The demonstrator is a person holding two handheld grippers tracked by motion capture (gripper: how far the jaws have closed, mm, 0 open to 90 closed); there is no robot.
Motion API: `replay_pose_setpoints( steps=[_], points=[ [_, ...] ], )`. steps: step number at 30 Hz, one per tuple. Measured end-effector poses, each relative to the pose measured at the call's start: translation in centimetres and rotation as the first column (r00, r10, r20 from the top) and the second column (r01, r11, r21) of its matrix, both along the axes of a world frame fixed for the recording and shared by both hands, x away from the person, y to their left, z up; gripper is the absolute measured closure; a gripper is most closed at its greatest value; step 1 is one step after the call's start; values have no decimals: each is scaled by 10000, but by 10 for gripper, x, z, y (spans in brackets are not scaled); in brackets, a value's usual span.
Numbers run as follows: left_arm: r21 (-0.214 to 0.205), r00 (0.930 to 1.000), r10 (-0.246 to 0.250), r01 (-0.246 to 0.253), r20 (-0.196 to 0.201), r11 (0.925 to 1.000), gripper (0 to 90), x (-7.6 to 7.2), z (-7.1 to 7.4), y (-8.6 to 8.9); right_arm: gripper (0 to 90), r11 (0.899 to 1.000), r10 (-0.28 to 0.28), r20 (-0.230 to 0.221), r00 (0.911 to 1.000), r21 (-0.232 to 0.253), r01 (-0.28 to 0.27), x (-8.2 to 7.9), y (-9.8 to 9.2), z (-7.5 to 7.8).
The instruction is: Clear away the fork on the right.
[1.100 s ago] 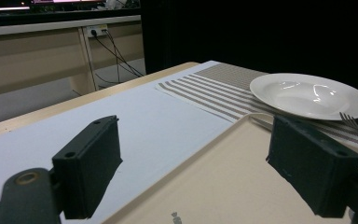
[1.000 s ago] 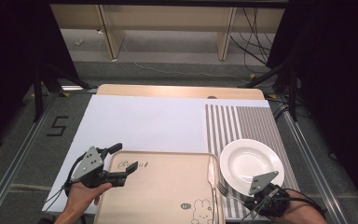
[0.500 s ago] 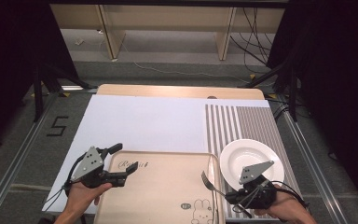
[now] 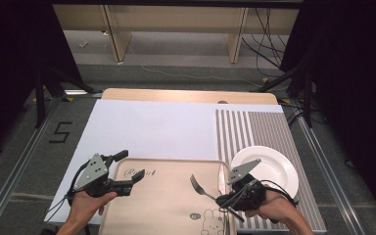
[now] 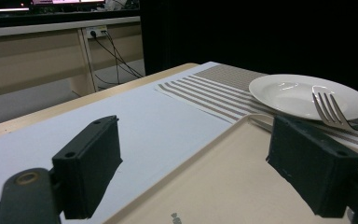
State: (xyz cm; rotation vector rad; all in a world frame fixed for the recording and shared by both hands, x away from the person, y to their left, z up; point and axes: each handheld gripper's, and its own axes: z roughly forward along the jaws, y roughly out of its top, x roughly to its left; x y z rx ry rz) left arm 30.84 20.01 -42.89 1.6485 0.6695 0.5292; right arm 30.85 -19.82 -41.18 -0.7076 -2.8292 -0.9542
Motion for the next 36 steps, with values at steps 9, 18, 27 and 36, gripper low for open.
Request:
replay_pose_setpoints(
  steps=[9, 18, 27, 36],
  points=[
    [12, 10000, 71, -71, -36, 10000, 163, -1, 1, 1, 843, 9996, 244, -376, 9990, 150, -239, 3, 28, -1],
    [-131, 10000, 11, -10, 53, 9999, 163, 0, 1, 1, 843, 9991, 339, -548, 9979, -249, -353, 1, 54, -7],
    [-163, 9999, 104, -104, 30, 9998, 163, -1, 2, 3, 843, 9970, 359, -945, 9949, -643, -420, -3, 68, -25],
    [-163, 9999, 122, -122, -19, 9998, 163, -1, 2, 3, 842, 9939, 223, -1063, 9941, -1050, -335, -5, 74, -35]
  ],
)
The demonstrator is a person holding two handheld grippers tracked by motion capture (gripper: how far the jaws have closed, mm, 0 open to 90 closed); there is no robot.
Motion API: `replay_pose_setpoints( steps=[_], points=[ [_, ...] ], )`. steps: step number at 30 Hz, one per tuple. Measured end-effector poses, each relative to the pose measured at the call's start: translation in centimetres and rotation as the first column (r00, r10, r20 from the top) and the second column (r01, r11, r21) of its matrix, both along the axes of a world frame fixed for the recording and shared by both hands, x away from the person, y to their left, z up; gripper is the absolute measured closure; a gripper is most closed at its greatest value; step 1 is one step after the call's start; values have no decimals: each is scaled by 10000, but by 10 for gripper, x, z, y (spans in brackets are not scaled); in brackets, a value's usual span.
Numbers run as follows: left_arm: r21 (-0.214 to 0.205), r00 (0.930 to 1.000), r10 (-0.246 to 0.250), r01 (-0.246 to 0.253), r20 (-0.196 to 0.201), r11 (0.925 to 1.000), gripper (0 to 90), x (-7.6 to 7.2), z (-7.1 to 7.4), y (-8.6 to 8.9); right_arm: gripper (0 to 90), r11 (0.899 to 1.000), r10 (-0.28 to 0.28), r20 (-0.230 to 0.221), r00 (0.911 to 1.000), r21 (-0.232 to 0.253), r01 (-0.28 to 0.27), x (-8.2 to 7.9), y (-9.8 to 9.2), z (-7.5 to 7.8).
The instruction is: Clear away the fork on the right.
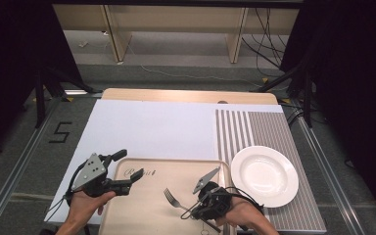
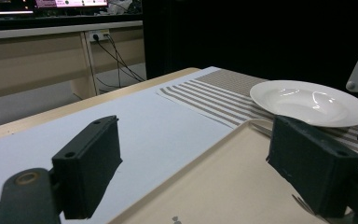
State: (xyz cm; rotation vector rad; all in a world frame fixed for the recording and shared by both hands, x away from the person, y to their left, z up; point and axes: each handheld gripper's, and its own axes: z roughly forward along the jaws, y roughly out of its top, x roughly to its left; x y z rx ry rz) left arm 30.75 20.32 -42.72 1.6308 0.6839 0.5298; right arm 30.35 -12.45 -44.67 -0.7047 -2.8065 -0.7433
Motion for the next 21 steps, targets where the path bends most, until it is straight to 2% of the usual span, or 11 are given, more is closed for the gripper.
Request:
replay_pose_setpoints(
  steps=[7, 11, 15, 21],
  points=[
    [-1, 10000, -46, 46, 16, 10000, 163, 0, 0, 0, 842, 9998, -64, -234, 9997, -181, 60, 1, 5, -6],
    [31, 10000, -38, 38, 11, 10000, 163, 0, 0, 0, 842, 9990, -288, -329, 9990, -363, 276, 3, 7, -9],
    [-50, 10000, -81, 81, 42, 10000, 163, 1, -1, -1, 842, 9987, -221, -481, 9986, -462, 199, 2, 11, -12],
    [17, 10000, -39, 39, -3, 10000, 163, 0, -1, -1, 840, 9971, -113, -362, 9993, -762, 85, -1, 16, -16]
  ],
)
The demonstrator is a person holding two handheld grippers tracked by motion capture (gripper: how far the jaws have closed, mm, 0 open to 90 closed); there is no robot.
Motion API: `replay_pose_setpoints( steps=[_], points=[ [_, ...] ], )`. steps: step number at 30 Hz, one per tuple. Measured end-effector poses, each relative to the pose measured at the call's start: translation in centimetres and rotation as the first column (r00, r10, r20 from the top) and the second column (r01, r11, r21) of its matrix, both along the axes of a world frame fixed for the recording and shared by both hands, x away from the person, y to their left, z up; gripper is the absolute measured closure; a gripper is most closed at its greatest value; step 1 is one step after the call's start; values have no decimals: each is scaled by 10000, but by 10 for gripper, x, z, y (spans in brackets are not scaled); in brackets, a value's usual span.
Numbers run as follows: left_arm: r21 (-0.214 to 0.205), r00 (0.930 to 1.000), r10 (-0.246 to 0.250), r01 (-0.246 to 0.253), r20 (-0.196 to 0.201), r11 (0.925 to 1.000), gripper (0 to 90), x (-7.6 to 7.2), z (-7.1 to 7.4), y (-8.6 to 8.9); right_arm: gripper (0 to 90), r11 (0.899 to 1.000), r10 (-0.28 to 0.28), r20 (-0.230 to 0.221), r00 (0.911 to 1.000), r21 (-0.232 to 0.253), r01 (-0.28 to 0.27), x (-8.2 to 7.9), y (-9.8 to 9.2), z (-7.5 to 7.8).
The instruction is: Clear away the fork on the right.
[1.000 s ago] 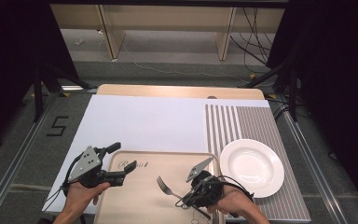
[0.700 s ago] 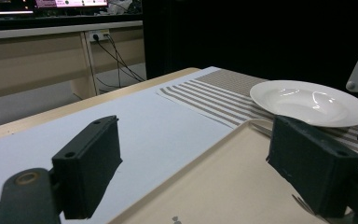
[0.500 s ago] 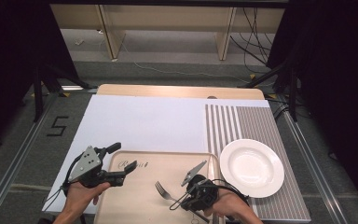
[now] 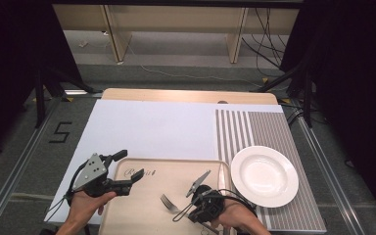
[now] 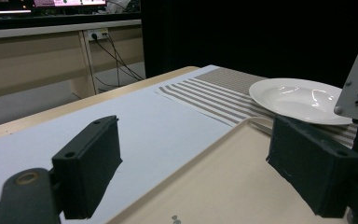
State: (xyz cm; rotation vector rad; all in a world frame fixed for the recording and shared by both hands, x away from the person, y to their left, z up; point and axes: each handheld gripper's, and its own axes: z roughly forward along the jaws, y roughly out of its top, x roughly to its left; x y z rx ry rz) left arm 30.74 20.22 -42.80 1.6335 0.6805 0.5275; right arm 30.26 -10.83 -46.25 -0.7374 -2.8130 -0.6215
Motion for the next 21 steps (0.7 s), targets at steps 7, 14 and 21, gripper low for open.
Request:
replay_pose_setpoints(
  steps=[7, 14, 21],
  points=[
    [-60, 10000, -39, 40, 47, 10000, 163, 0, 0, 0, 775, 9999, 60, 75, 10000, -151, -59, -2, 2, 0],
    [-55, 10000, -44, 44, 58, 10000, 163, 1, 0, 0, 477, 9990, -9, 443, 9990, 446, -10, -1, 2, 8],
    [112, 10000, 54, -53, -10, 9999, 162, 1, 0, 0, 428, 9948, 6, 892, 9960, 1018, -97, -2, 5, 12]
  ],
)
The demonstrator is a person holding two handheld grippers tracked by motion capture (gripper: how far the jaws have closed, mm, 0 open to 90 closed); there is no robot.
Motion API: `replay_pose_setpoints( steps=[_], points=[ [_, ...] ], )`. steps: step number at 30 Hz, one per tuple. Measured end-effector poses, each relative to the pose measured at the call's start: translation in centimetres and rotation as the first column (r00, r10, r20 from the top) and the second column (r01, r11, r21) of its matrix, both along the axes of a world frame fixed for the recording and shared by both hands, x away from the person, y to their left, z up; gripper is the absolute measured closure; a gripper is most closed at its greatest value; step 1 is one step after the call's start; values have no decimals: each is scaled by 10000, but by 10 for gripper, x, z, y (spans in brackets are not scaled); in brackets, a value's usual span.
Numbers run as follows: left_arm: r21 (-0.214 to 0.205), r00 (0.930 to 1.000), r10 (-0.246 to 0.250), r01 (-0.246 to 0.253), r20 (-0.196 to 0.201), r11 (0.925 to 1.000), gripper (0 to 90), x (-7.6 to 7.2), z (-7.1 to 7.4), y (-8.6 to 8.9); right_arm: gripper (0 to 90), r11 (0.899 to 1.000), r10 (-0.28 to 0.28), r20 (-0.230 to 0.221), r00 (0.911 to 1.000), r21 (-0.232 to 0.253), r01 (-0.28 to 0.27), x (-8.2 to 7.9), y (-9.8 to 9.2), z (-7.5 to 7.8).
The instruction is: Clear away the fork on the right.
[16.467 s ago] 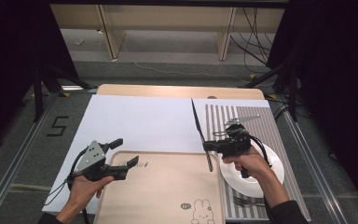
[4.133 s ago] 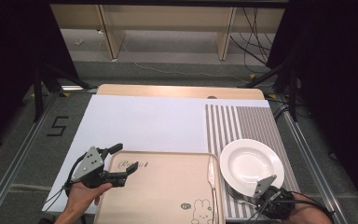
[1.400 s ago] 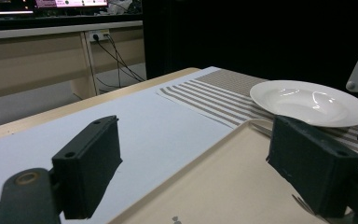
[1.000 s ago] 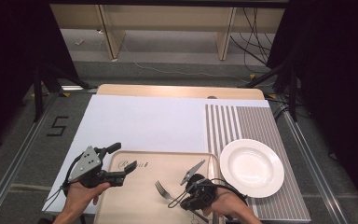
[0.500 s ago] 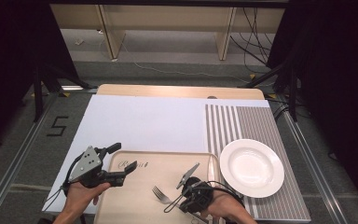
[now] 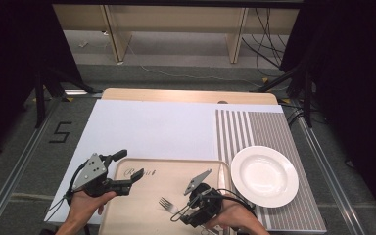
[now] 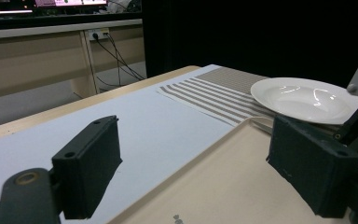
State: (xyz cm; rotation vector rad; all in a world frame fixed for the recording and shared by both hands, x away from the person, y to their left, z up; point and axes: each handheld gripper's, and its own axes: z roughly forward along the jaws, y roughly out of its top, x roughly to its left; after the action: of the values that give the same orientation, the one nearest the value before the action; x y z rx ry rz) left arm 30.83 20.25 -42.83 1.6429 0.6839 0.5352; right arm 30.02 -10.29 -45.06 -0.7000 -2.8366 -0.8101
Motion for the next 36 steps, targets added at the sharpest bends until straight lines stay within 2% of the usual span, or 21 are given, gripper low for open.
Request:
replay_pose_setpoints(
  steps=[3, 5, 7, 8, 10, 12, 14, 15, 19, 22, 29, 33, 36],
  points=[
    [5, 10000, 0, 0, -3, 10000, 162, 0, 0, 0, 378, 9994, 174, 0, 9998, 287, -174, -3, 6, -1],
    [13, 10000, -16, 16, 8, 10000, 162, 0, 0, 0, 338, 9994, 216, -128, 9997, 265, -213, -5, 11, -3],
    [19, 10000, -14, 14, 5, 10000, 162, 0, 0, 0, 314, 9994, 249, -60, 9997, 246, -247, -7, 16, -6],
    [17, 10000, -15, 15, 4, 10000, 162, 0, 0, 0, 301, 9989, 380, -255, 9990, 300, -373, -8, 18, -6],
    [5, 10000, -23, 23, -20, 10000, 162, 0, 0, 0, 285, 9973, 616, -389, 9973, 434, -599, -10, 21, -7],
    [19, 10000, -33, 33, -18, 10000, 162, 0, 0, 0, 262, 9967, 715, -324, 9969, 399, -701, -10, 23, -8],
    [37, 10000, -53, 53, -16, 10000, 162, 0, 0, 0, 264, 9970, 695, -437, 9966, 363, -679, -11, 25, -9],
    [34, 10000, -53, 53, -16, 10000, 162, 0, 0, 0, 274, 9970, 704, -356, 9969, 341, -692, -11, 26, -9],
    [37, 10000, -49, 49, -21, 10000, 162, 0, 0, 0, 433, 9981, 599, -224, 9980, 148, -596, -10, 29, -10],
    [27, 10000, -46, 46, -33, 10000, 162, 0, 0, -1, 528, 9987, 514, -398, 9979, 33, -513, -9, 31, -11],
    [43, 10000, -51, 51, -25, 10000, 163, 0, 0, 0, 664, 9988, 333, -353, 9988, -358, -346, -7, 35, -15],
    [36, 10000, -63, 63, -26, 10000, 163, -1, 0, -1, 777, 9977, 238, -102, 9997, -633, -244, -6, 37, -15],
    [34, 10000, -66, 66, -32, 10000, 162, -1, 0, -1, 854, 9959, 32, 339, 9994, -910, -1, -6, 38, -15]
  ],
)
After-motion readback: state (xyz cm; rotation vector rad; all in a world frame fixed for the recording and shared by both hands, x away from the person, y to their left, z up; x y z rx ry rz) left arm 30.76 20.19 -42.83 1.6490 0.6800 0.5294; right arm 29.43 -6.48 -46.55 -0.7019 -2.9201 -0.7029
